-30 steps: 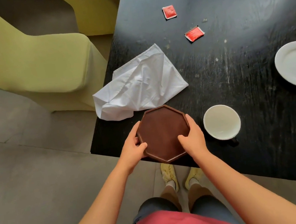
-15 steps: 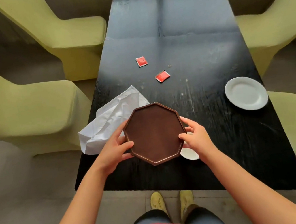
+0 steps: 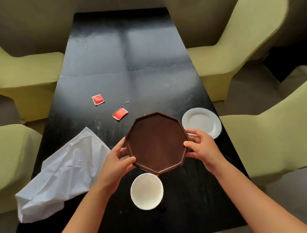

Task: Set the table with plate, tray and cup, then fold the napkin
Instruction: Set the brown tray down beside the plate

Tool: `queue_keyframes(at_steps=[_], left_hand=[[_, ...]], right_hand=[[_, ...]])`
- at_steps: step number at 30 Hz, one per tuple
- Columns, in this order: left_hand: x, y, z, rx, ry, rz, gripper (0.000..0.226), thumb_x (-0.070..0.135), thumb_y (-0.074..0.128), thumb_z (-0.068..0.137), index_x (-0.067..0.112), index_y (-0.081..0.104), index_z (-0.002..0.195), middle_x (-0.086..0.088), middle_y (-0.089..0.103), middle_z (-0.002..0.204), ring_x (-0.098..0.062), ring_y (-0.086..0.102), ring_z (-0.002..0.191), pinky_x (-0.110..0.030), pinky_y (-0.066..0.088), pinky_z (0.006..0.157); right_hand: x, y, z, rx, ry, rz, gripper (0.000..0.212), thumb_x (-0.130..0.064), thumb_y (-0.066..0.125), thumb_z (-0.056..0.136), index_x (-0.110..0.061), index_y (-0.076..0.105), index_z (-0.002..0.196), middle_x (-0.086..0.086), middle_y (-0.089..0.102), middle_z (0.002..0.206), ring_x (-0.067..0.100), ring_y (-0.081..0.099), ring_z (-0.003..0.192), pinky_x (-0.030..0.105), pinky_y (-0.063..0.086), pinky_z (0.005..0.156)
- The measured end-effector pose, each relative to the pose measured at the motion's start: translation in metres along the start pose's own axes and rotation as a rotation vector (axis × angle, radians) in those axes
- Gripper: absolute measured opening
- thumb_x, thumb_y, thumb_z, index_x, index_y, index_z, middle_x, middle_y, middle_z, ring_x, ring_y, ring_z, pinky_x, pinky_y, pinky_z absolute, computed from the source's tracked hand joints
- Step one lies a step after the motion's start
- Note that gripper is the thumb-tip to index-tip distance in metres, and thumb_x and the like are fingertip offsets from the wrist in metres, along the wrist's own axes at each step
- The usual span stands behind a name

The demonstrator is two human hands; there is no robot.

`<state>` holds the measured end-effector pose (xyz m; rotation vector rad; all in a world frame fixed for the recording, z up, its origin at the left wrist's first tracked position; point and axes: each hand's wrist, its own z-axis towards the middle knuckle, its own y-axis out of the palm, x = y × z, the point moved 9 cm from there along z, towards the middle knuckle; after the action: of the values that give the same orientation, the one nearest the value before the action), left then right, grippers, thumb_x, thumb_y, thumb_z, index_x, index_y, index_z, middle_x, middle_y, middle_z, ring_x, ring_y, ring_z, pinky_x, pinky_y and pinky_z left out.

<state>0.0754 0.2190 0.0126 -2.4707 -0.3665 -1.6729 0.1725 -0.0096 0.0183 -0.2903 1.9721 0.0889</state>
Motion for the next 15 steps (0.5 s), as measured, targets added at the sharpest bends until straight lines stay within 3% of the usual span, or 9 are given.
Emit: queue_keyframes(at_steps=[2,5,10,15], left_hand=[[0.007,0.022,0.021,0.078,0.002,0.003,0.060,-0.010,0.054,0.083,0.027,0.047,0.130,-0.007,0.062,0.110,-0.015,0.067,0.091,-0.026,0.056,0.069],[0.011,0.059,0.059,0.192,-0.017,-0.040,0.050,-0.010,0.057,0.082,0.015,0.049,0.126,-0.010,0.060,0.118,-0.014,0.065,0.091,-0.029,0.054,0.069],[0.017,0.125,0.142,0.274,-0.008,-0.005,0.047,-0.009,0.058,0.082,0.017,0.055,0.122,0.003,0.065,0.103,-0.001,0.066,0.077,-0.016,0.052,0.057],[0.025,0.164,0.222,0.279,0.014,0.063,0.055,-0.011,0.056,0.078,0.021,0.056,0.123,0.008,0.067,0.099,0.000,0.069,0.073,-0.012,0.052,0.055]], right_hand=[[0.000,-0.027,0.023,0.020,0.018,0.027,0.036,0.004,0.055,0.086,-0.011,0.056,0.119,0.002,0.071,0.099,0.010,0.071,0.083,0.022,0.054,0.057],[-0.002,-0.069,0.066,0.044,0.046,0.027,0.034,0.006,0.053,0.086,-0.010,0.056,0.116,0.006,0.071,0.100,0.014,0.070,0.082,0.021,0.054,0.055],[-0.027,-0.129,0.154,0.075,-0.041,-0.096,0.030,0.006,0.052,0.086,-0.021,0.057,0.099,-0.001,0.063,0.097,0.011,0.065,0.080,0.018,0.052,0.051],[-0.037,-0.164,0.231,0.093,-0.094,-0.141,0.025,0.004,0.053,0.085,-0.017,0.058,0.099,0.002,0.059,0.094,0.013,0.064,0.077,0.025,0.056,0.058]])
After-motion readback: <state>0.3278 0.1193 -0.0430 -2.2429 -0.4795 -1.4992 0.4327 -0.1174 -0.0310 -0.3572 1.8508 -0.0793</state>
